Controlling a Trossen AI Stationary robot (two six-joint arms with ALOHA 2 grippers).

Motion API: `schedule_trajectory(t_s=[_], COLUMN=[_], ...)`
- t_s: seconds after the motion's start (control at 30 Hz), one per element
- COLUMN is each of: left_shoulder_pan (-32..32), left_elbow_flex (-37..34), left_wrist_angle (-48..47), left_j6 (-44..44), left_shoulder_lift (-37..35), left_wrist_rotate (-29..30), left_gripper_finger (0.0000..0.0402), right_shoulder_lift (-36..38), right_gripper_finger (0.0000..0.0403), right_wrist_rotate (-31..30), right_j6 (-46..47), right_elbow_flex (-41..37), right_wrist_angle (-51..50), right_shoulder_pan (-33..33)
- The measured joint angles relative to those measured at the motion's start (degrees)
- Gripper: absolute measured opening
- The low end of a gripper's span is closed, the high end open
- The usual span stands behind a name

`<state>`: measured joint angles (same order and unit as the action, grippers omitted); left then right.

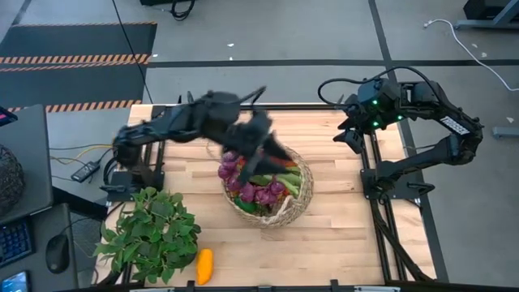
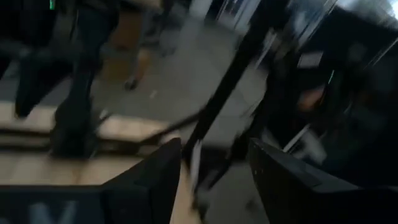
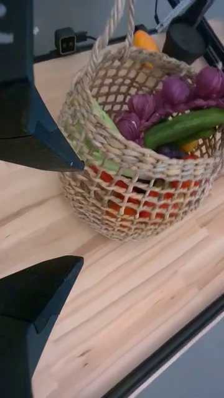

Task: Build produce basket
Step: Put the yellow mango into the brown basket

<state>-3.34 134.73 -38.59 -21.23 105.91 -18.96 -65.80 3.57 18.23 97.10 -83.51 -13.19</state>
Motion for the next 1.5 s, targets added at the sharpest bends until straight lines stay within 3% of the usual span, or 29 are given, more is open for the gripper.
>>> schedule_trajectory(t_s=[0.17, 0.3, 0.67, 0.83, 1.17, 1.5], left_shoulder_pan=[-4.14, -7.78, -19.59, -20.72, -22.07, -23.05], left_elbow_flex=[0.05, -0.06, -1.73, -6.91, -19.64, -33.13], left_wrist_angle=[-18.68, -30.25, -42.74, -40.98, -34.43, -32.01], left_j6=[5.78, 5.13, 12.42, 16.38, 27.25, 39.67], left_shoulder_lift=[-3.04, -2.65, -0.04, 1.30, 4.76, 4.83], left_wrist_rotate=[6.70, 7.46, 8.57, 8.90, 0.97, -5.99], left_gripper_finger=[0.0182, 0.0176, 0.0180, 0.0181, 0.0185, 0.0242], right_shoulder_lift=[0.13, 0.13, 0.35, 0.37, 0.99, 2.35], right_gripper_finger=[0.0238, 0.0238, 0.0238, 0.0238, 0.0238, 0.0238], right_wrist_rotate=[1.79, 3.58, 3.59, 3.59, 3.55, 1.35], right_j6=[-0.77, -1.26, -5.27, -7.02, -11.10, -9.75], right_elbow_flex=[0.00, 0.00, 0.00, 0.00, 0.00, 0.00], right_wrist_angle=[1.37, 1.76, 1.47, 1.43, 1.47, 1.45], right_shoulder_pan=[0.00, 0.02, 0.00, 0.00, 0.02, 0.02])
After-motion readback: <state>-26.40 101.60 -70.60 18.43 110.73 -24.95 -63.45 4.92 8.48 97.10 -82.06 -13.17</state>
